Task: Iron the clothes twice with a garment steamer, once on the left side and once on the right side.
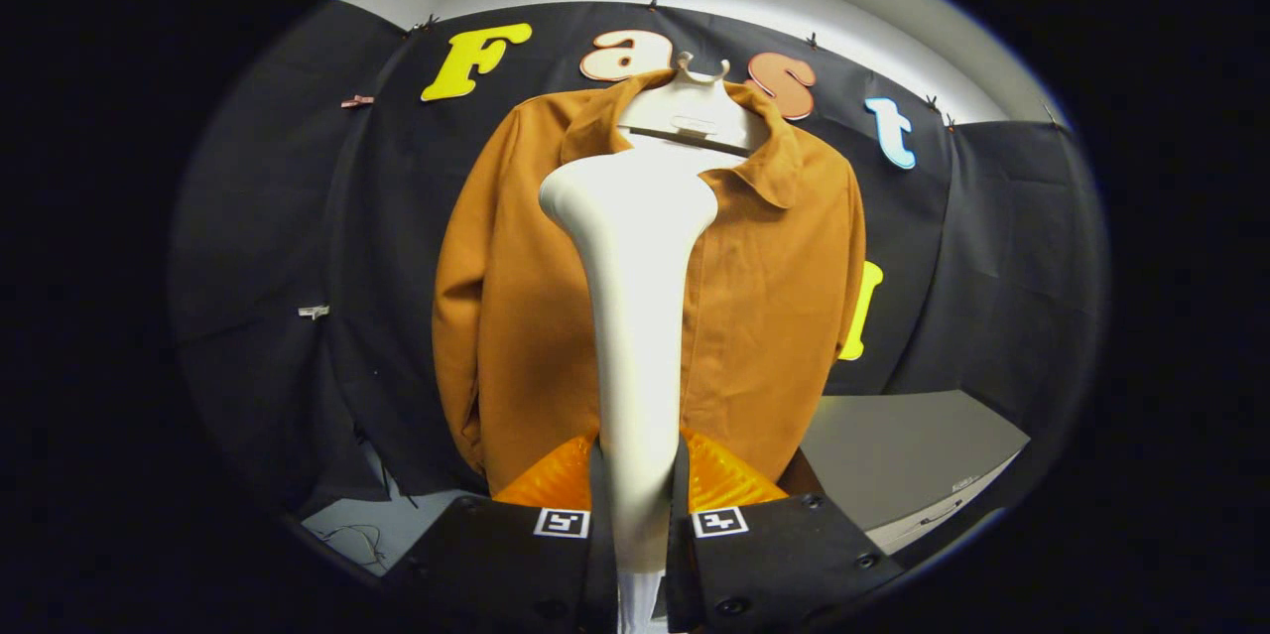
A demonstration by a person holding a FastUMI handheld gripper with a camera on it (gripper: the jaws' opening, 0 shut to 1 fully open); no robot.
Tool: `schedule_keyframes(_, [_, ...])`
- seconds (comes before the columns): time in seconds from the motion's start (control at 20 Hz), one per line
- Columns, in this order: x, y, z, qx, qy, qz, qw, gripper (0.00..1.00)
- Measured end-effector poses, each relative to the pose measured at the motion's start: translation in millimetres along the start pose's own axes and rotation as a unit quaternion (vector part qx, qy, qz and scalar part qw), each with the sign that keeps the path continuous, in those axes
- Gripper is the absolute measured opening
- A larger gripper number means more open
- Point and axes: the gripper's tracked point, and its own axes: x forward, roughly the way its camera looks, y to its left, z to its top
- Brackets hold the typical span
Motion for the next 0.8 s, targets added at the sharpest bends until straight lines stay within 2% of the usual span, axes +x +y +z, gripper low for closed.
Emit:
schedule_keyframes(0.45, [45, 14, -1, -0.028, -0.002, -0.017, 0.999, 0.23])
schedule_keyframes(0.8, [60, 13, -33, -0.044, 0.011, -0.029, 0.999, 0.23])
